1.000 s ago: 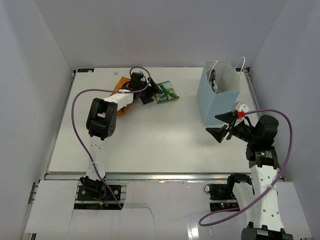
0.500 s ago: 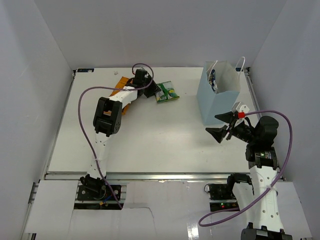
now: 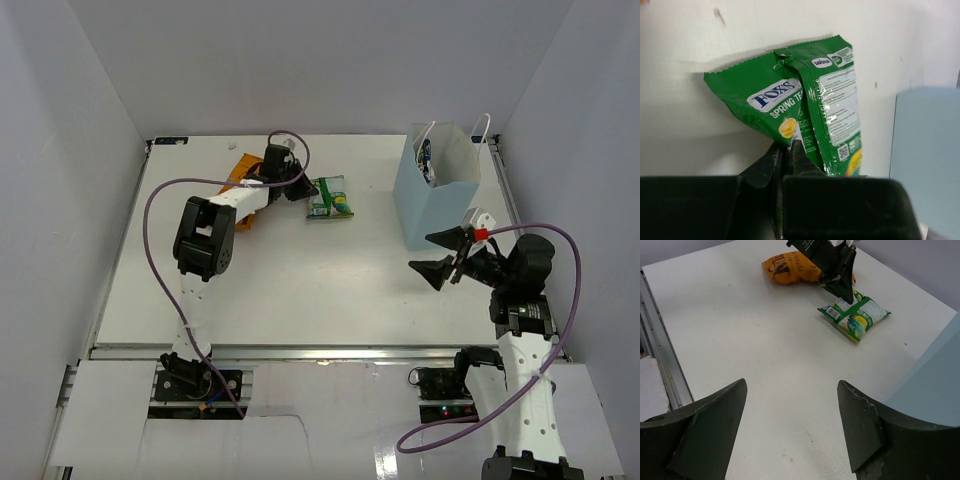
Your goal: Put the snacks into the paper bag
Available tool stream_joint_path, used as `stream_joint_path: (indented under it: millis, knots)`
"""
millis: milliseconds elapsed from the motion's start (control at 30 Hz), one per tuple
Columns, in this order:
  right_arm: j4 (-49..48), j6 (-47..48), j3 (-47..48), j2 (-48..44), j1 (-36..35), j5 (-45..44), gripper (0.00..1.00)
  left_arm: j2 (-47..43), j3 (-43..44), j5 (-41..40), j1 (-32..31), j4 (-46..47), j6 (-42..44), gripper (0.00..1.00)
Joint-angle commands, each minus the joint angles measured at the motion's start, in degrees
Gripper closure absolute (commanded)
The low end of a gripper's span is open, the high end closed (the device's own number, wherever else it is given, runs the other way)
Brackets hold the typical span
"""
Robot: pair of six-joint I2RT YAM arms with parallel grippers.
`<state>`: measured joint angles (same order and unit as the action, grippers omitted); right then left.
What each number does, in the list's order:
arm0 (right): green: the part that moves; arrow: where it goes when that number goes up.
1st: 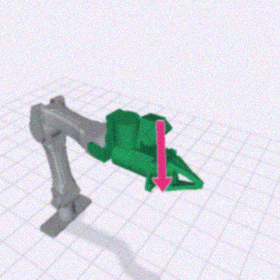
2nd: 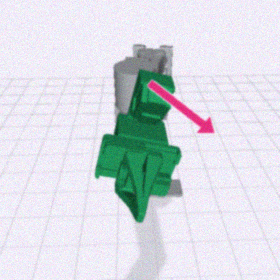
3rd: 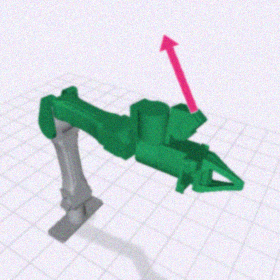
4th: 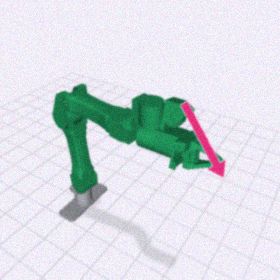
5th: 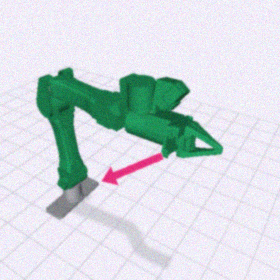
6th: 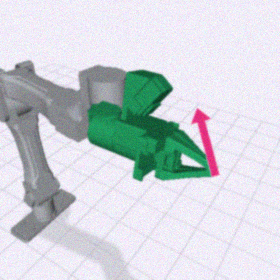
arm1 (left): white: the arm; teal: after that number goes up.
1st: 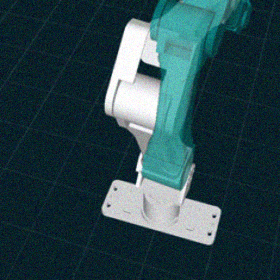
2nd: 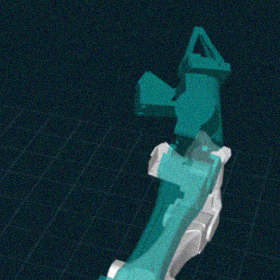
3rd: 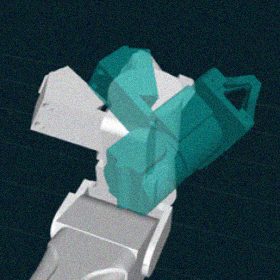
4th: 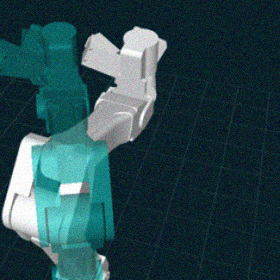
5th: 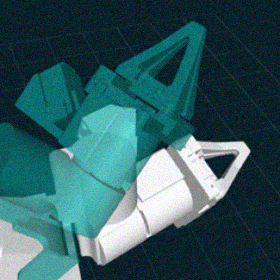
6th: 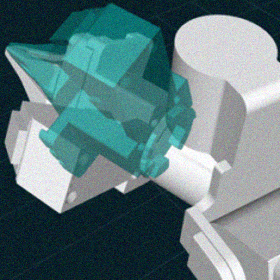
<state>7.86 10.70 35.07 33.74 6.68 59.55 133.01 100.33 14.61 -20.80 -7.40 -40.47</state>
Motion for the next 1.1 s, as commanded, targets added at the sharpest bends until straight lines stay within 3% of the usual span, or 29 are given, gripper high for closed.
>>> stream_joint_path:
  millis: [0,167,400,533,667,800,867,1067]
  knots:
    - [-2.2,-0.2,-0.3,0.4,-0.2,4.1,0.22,-13.4,-8.5,7.2,-0.4,4.1,7.1,0.99]
    - [4.9,4.7,2.5,3.7,-0.7,6.2,0.23,-30.8,-22.0,14.6,-0.5,6.9,10.2,1.00]
    - [16.9,10.3,13.3,10.2,-2.2,11.2,0.24,-48.0,-37.2,23.6,-2.1,9.2,12.1,1.00]
    - [14.2,9.2,17.0,9.9,-3.9,13.5,0.12,-55.9,-42.3,26.6,-5.6,9.5,11.9,1.00]
    - [6.7,2.4,17.4,10.2,-8.9,11.8,0.11,-64.2,-46.7,27.9,-8.7,9.9,12.1,1.00]
    - [3.1,-1.4,15.5,11.0,-20.5,-2.5,0.11,-72.8,-49.9,29.2,-10.5,9.5,13.5,1.00]
    - [1.8,-8.4,14.9,12.7,-23.5,-9.2,0.11,-75.3,-51.9,30.2,-10.7,9.6,13.9,1.00]
    - [-3.3,-20.5,15.5,18.7,-27.1,-9.6,0.10,-82.2,-58.1,32.1,-11.3,13.9,12.1,1.00]
